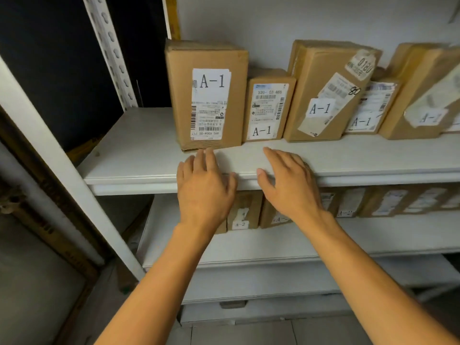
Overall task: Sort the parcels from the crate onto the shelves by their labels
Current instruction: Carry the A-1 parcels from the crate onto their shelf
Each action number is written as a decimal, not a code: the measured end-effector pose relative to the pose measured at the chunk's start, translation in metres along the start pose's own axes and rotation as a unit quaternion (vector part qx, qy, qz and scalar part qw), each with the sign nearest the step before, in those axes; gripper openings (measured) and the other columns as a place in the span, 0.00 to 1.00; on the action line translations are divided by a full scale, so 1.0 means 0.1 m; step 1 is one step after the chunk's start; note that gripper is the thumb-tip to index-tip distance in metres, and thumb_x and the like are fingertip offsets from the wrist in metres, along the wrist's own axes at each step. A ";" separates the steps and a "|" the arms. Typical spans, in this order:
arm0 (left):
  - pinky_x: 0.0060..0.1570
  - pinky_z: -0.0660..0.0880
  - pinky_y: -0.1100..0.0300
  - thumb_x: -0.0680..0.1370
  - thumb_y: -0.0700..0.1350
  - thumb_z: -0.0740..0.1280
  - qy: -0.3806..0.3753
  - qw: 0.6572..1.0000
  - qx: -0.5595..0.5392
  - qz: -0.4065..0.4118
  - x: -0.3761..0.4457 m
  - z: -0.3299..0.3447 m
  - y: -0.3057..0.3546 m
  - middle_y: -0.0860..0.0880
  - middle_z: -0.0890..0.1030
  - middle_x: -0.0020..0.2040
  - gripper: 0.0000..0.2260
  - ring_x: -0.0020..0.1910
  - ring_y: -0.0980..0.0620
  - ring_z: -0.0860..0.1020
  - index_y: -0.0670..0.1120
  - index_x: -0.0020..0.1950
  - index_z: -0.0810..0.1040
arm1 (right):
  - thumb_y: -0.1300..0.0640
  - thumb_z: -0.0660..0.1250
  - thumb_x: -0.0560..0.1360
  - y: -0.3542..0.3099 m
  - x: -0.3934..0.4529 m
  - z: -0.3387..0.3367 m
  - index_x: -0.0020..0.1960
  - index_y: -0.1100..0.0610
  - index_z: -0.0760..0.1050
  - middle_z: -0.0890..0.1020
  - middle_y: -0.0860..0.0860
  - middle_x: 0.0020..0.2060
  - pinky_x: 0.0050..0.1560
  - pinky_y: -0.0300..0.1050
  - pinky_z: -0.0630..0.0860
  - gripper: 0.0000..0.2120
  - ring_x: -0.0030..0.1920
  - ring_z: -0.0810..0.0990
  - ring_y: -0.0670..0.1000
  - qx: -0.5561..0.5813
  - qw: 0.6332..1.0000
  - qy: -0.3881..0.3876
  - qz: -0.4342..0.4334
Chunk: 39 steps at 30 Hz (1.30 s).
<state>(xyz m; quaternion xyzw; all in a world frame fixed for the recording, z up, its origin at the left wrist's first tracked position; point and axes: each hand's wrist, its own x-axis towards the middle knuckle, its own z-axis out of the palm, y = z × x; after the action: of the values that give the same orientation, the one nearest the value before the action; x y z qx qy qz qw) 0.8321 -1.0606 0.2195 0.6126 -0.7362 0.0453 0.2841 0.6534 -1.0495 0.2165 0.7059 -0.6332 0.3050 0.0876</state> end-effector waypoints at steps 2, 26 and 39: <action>0.71 0.63 0.41 0.76 0.57 0.57 -0.016 0.999 -0.009 0.051 -0.11 0.08 0.32 0.38 0.73 0.70 0.29 0.69 0.37 0.69 0.41 0.72 0.69 | 0.46 0.58 0.77 0.29 -0.19 -0.18 0.69 0.62 0.74 0.80 0.59 0.63 0.63 0.59 0.75 0.28 0.63 0.77 0.62 -0.030 0.999 0.019 -0.006; 0.68 0.67 0.47 0.74 0.54 0.59 -0.242 0.793 -0.165 0.534 -1.62 1.13 5.81 0.41 0.73 0.69 0.26 0.67 0.37 0.70 0.46 0.70 0.74 | 0.46 0.63 0.79 3.70 -3.62 -3.27 0.79 0.53 0.61 0.62 0.55 0.78 0.73 0.57 0.64 0.31 0.76 0.62 0.60 -0.244 0.825 -0.007 0.510; 0.76 0.58 0.45 0.80 0.55 0.65 -0.304 0.567 -0.235 0.729 -3.26 1.36 8.11 0.45 0.67 0.76 0.25 0.75 0.43 0.63 0.50 0.75 0.67 | 0.44 0.64 0.74 4.04 -5.42 -4.02 0.71 0.58 0.69 0.77 0.62 0.64 0.61 0.64 0.76 0.30 0.63 0.77 0.66 -0.271 0.604 0.111 0.741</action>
<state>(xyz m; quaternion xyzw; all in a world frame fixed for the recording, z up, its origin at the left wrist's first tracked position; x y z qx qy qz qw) 0.0592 -0.6325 0.1793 -0.2421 -0.9608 -0.1265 0.0481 0.1360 -0.4631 0.1383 -0.1008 -0.9786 0.1561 0.0886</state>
